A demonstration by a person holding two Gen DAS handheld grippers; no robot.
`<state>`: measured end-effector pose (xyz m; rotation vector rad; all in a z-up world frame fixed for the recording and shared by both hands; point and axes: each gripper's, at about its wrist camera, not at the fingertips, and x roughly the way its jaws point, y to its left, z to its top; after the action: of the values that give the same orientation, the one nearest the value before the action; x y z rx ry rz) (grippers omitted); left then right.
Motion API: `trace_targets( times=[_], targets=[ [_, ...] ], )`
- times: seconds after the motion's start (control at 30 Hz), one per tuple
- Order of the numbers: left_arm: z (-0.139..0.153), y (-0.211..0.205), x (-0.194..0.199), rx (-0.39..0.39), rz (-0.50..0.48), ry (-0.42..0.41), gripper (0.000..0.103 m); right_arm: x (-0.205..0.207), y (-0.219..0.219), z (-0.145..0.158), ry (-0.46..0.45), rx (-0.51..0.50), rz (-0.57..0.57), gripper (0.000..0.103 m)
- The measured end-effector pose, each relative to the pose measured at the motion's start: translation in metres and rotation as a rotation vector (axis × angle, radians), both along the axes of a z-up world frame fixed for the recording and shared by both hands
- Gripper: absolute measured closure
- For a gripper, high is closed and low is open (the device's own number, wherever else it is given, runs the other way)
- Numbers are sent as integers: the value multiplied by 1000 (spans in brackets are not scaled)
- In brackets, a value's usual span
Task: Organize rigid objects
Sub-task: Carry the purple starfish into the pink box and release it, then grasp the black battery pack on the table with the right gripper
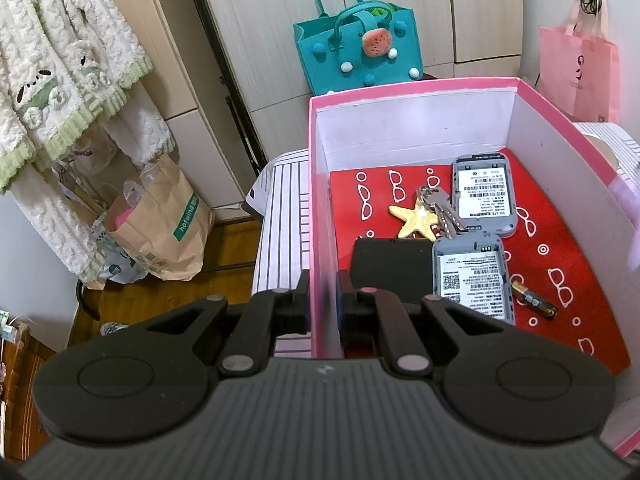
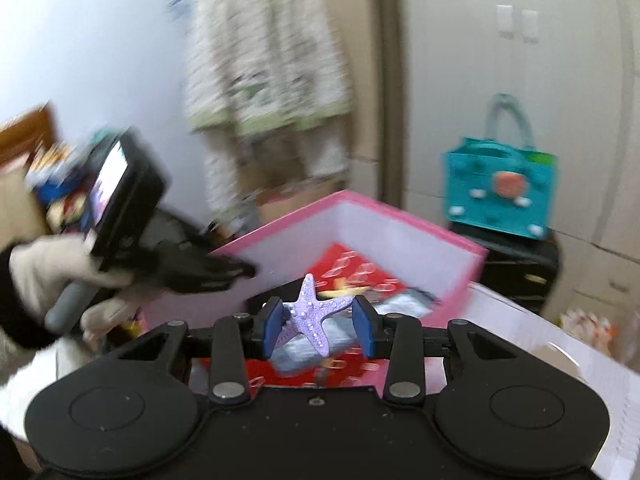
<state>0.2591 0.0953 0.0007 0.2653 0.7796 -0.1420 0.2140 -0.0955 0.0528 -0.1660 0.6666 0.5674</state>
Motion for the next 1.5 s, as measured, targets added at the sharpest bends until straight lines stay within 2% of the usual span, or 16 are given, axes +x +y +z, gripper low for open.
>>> trace_targets(
  times=[0.17, 0.33, 0.5, 0.63, 0.73, 0.9, 1.03, 1.1, 1.17, 1.2, 1.37, 1.5],
  targets=[
    [0, 0, -3, 6, 4, -11, 94, 37, 23, -27, 94, -53, 12, 59],
    [0, 0, -2, 5, 5, -9, 94, 54, 21, -41, 145, 7, 0, 59],
    [0, 1, -2, 1, 3, -10, 94, 51, 5, -34, 156, 112, -32, 59],
    [0, 1, -3, 1, 3, -11, 94, 38, -13, -22, 120, 145, -37, 58],
    [0, 2, -3, 0, 3, -11, 94, 27, -31, -15, 107, 158, -61, 53],
    [1, 2, -4, -7, 2, -18, 94, 3, -59, -7, 62, 68, -110, 51],
    [1, 0, -5, 4, -2, -33, 94, -12, -88, -7, 68, 46, -178, 51],
    [1, 1, -4, 0, -3, -31, 94, -20, -101, -12, 56, 31, -217, 42],
    [1, 1, -4, 1, -2, -32, 94, -29, -113, -21, 0, 10, -268, 33],
    [1, 1, -4, 0, -5, -32, 94, -31, -118, -27, -10, -14, -290, 32],
    [0, 1, -4, -6, -4, -37, 94, -25, -139, -55, 76, -101, -378, 36],
    [0, 2, -5, -6, -1, -36, 94, -12, -148, -69, 163, -84, -387, 42]
  ],
)
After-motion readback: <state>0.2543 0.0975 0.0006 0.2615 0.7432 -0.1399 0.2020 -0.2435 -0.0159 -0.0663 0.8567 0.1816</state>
